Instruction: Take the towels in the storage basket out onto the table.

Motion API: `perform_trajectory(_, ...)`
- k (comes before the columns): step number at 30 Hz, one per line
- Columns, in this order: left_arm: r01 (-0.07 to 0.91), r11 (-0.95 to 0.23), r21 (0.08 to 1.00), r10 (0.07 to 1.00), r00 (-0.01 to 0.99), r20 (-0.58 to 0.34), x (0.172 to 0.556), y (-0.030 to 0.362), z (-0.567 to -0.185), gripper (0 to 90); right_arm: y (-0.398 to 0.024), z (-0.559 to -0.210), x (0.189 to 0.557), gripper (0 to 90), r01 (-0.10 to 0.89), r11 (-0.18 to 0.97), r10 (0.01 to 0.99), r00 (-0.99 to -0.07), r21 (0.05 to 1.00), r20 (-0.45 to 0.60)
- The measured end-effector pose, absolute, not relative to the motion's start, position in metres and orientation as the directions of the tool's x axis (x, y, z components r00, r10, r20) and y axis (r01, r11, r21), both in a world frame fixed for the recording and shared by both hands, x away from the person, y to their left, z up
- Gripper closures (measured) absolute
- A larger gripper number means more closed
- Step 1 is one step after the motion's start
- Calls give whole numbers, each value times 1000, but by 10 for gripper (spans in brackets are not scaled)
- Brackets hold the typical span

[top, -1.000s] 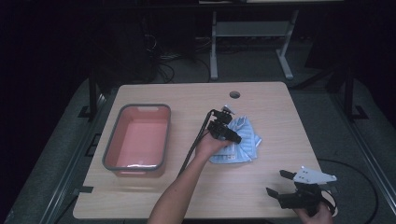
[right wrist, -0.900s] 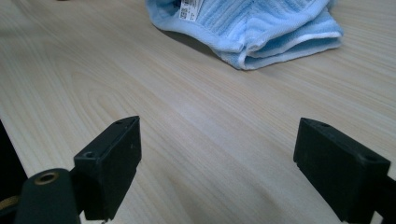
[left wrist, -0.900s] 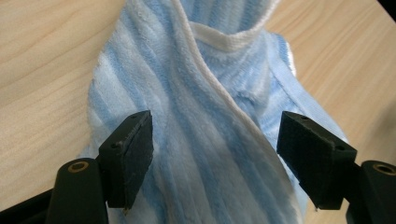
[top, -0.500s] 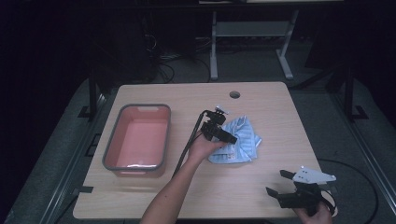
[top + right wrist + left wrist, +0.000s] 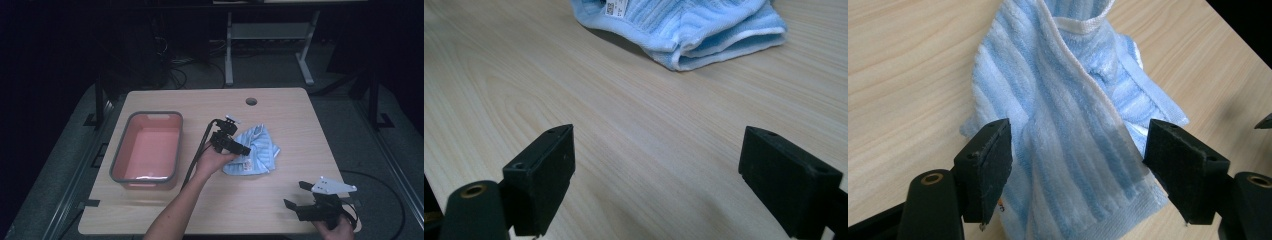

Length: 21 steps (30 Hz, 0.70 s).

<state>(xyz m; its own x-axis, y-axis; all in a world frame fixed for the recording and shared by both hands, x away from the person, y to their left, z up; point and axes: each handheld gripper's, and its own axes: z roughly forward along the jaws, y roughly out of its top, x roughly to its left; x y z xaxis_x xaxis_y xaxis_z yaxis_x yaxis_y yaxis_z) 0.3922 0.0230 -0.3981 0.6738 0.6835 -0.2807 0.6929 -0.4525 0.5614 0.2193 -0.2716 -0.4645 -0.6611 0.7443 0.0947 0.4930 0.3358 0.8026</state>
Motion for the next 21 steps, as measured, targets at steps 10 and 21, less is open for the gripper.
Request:
perform_trajectory(10, 686, -453, 569, 671, 683, -290, 382, 31, -396, 267, -272, -464, 220, 144, 493, 335, 747, -659, 803, 93)
perform_trajectory(21, 664, -477, 576, 649, 708, -279, 363, 39, -399, 261, -271, -464, 220, 144, 493, 338, 747, -659, 801, 90)
